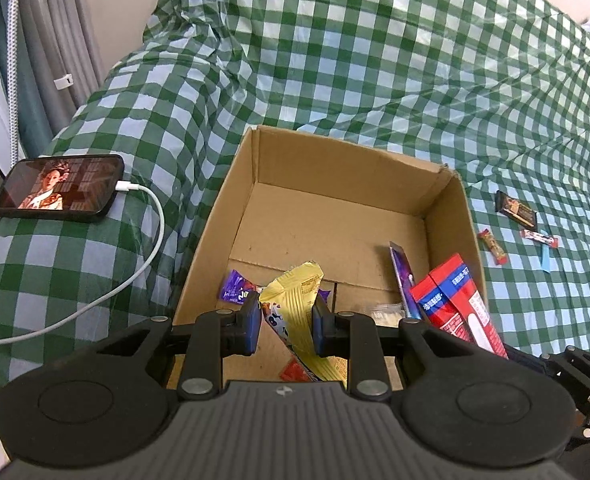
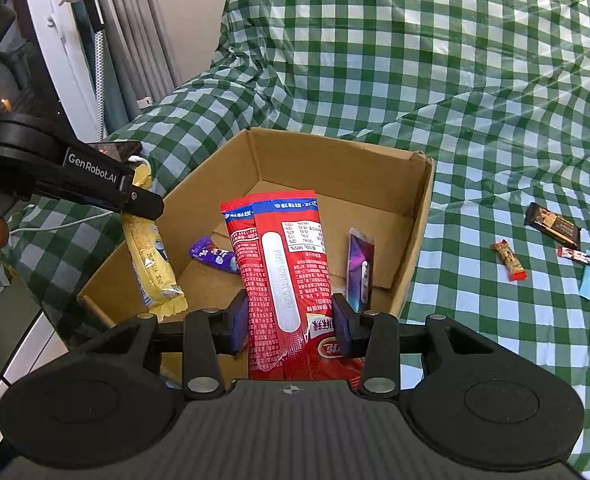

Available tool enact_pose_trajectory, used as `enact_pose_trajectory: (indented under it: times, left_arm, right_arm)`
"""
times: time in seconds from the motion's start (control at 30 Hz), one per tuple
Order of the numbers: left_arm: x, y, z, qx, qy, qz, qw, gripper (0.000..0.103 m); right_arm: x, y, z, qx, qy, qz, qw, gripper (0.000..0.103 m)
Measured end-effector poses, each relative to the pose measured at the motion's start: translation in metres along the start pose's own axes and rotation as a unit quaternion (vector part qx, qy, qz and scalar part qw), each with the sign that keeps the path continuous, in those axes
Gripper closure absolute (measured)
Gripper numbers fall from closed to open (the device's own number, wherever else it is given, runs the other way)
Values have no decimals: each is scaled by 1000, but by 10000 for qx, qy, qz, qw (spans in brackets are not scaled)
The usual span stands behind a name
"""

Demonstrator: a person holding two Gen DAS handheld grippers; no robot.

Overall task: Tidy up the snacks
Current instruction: 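Open the left gripper over the box while the right releases the red packet, then lift both open grippers up above the box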

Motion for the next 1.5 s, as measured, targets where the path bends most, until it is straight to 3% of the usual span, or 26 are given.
enact_pose_trajectory:
  times: [0.53, 0.57, 0.63, 0.67, 0.7, 0.73, 0.77, 0.9, 1.13, 1.3, 1.5]
  left_arm:
    - [6, 62, 3, 85, -1, 410, 9991, 74]
    - [5, 65, 4, 98, -38, 433, 9990, 68]
    - [5, 68, 7, 68, -99, 458, 9989, 33]
    - [7, 67, 9, 110, -121, 409, 9990, 6]
    - [9, 63, 12, 198, -131, 305, 9993, 0]
    - [12, 57, 16, 323, -103, 141, 9993, 0]
    - [13, 53, 17, 403, -18, 74, 9992, 0]
    - [-2, 43, 17, 676, 300, 295, 9968, 0]
    - [-53, 9, 1, 416, 168, 566, 9974, 0]
    - [-67, -25, -13, 361, 256, 391, 9983, 0]
    - [-75, -65, -25, 395, 332, 47, 9987, 0]
  right_arm:
    - [15, 51, -14, 38, 125, 152, 9998, 59]
    - [16, 54, -15, 32, 131, 158, 9998, 59]
    - [18, 59, -16, 32, 140, 164, 9998, 55]
    - [19, 60, -15, 49, 122, 147, 9998, 52]
    - [20, 61, -13, 89, 72, 133, 9998, 36]
    - [22, 61, -11, 97, 32, 106, 9999, 21]
    - [24, 58, -10, 68, 2, 29, 10000, 17]
    - [24, 47, -6, 87, -60, 20, 9999, 14]
    - [0, 11, -4, 13, 240, 155, 9996, 8]
    - [-18, -19, 3, -33, 497, 212, 9985, 7]
    - [-33, -57, 13, -126, 559, -38, 9983, 4]
Point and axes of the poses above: each gripper's, at about its wrist camera, not at the fingertips, and y roughly the way its jaws point, z to its left, x to its top, the point moved 10 cm from there along y, roughly the way its jaws point, and after that the axes turned 12 degrees about y, right-handed, at the moved point
